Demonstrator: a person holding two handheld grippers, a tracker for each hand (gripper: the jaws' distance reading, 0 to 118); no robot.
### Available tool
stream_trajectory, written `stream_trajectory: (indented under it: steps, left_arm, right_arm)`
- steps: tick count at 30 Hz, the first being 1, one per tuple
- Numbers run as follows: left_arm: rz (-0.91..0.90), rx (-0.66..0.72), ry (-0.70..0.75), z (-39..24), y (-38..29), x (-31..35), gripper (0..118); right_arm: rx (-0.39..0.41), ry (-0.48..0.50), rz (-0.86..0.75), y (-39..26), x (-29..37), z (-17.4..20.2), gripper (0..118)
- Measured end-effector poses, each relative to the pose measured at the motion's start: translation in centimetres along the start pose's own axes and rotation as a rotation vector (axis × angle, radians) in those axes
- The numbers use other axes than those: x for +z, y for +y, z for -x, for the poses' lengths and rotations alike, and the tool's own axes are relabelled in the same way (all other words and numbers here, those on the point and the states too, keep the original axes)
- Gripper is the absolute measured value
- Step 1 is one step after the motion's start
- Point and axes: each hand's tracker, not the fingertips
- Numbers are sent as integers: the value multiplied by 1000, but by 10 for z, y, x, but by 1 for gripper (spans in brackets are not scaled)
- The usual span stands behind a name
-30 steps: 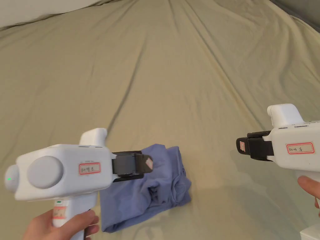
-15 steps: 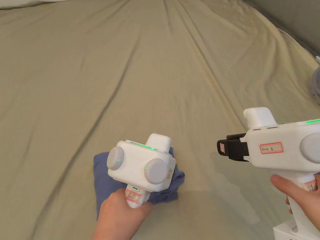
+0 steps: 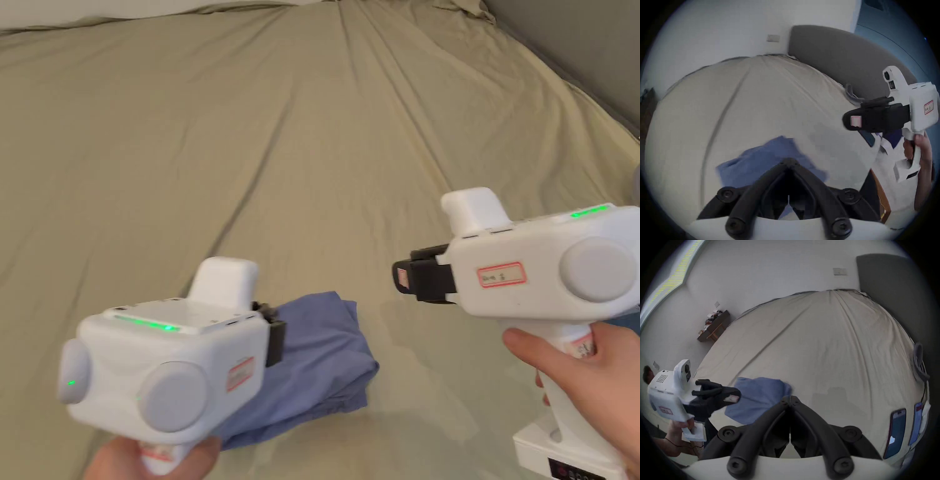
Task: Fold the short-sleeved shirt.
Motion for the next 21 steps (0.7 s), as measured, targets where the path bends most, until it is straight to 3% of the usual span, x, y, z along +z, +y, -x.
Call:
stream_trajectory:
  steps: [4, 7, 9, 11, 13, 14, 15, 17, 18, 21]
  left_arm:
    - [60, 88, 66, 50, -19, 10, 0]
    - [71, 141, 52, 69, -31, 5, 0]
    - [96, 163, 28, 75, -36, -5, 0]
    - [105, 212, -26, 81, -40, -17, 0]
    - [136, 263, -100, 87, -42, -32, 0]
    - [149, 312, -166, 94, -47, -40, 0]
    - [160, 392, -265, 103, -53, -49, 16]
    - [200, 533, -329, 123, -67, -67, 65]
    - [207, 590, -360, 134, -74, -76, 82]
    - [190, 847, -509, 154, -92, -95, 82]
  right_arm:
    - [90, 59, 50, 8, -39, 45, 2]
    - [128, 34, 147, -12, -82, 55, 2]
    - [98, 25, 239, -30, -113, 46, 2]
    - [112, -50, 326, -47, -139, 36, 2]
    - [62, -12, 316, -55, -144, 26, 2]
    - [-3, 34, 271, -51, -135, 21, 2]
    - [-42, 58, 275, -48, -132, 17, 2]
    - [6, 40, 299, -48, -129, 14, 2]
    - [28, 33, 310, -49, -129, 14, 2]
    - [12, 58, 304, -48, -132, 12, 2]
